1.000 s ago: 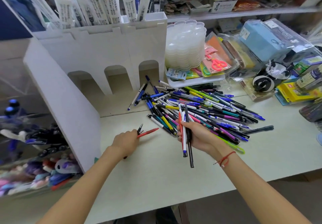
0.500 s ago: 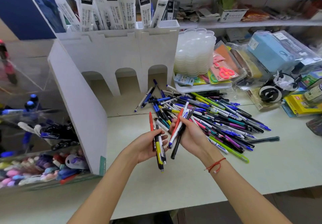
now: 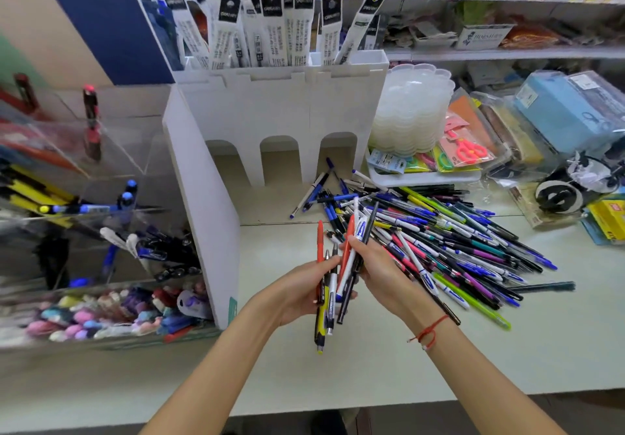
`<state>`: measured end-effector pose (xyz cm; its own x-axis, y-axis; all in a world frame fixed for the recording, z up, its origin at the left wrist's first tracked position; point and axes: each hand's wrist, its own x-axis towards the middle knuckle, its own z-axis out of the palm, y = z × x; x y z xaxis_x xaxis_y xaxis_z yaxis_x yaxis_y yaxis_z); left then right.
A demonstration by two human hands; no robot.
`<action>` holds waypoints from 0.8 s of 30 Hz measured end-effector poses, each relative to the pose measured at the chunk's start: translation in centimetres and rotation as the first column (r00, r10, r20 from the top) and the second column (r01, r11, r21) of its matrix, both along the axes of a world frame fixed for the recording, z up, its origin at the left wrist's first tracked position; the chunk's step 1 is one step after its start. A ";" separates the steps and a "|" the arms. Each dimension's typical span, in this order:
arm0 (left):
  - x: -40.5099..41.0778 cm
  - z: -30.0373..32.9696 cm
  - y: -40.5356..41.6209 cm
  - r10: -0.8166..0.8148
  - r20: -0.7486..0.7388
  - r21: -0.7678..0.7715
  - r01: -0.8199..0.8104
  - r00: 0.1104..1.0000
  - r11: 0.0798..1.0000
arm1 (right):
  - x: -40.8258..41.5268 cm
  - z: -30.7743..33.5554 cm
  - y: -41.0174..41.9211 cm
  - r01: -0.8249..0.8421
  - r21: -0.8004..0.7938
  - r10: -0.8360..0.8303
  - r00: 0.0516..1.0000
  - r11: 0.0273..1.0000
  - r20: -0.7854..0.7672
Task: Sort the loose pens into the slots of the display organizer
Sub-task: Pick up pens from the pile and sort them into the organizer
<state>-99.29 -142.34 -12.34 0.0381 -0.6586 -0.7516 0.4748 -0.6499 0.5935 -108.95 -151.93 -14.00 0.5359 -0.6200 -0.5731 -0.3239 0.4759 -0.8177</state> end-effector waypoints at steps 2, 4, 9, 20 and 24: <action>0.3 0.6 0.6 -0.037 -0.005 -0.062 0.037 0.999 0.997 | 0.0 0.8 0.8 -0.001 -0.031 0.001 1.000 1.000 0.002; 0.5 1.3 1.1 -0.092 0.024 -0.114 0.095 0.995 0.989 | 0.1 1.4 1.8 -0.014 -0.071 0.015 1.000 0.997 0.019; 1.7 3.3 3.2 -0.175 0.220 -0.193 0.218 0.960 0.957 | 0.6 3.6 4.6 0.033 -0.077 -0.027 0.997 0.996 0.078; 6.6 9.8 13.0 -0.112 0.376 -0.437 0.282 0.920 0.854 | 3.7 11.0 14.2 0.012 -0.227 0.011 0.995 0.974 0.099; 8.6 10.6 17.3 0.025 0.321 -0.525 0.156 0.947 0.837 | 6.1 12.3 17.5 0.056 -0.055 -0.037 0.952 0.997 0.303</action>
<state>-90.67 -125.08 -1.74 0.1453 -0.9613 -0.2342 0.1808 -0.2069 0.9615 -102.85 -134.48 -1.70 0.6474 -0.6777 -0.3487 -0.0361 0.4297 -0.9023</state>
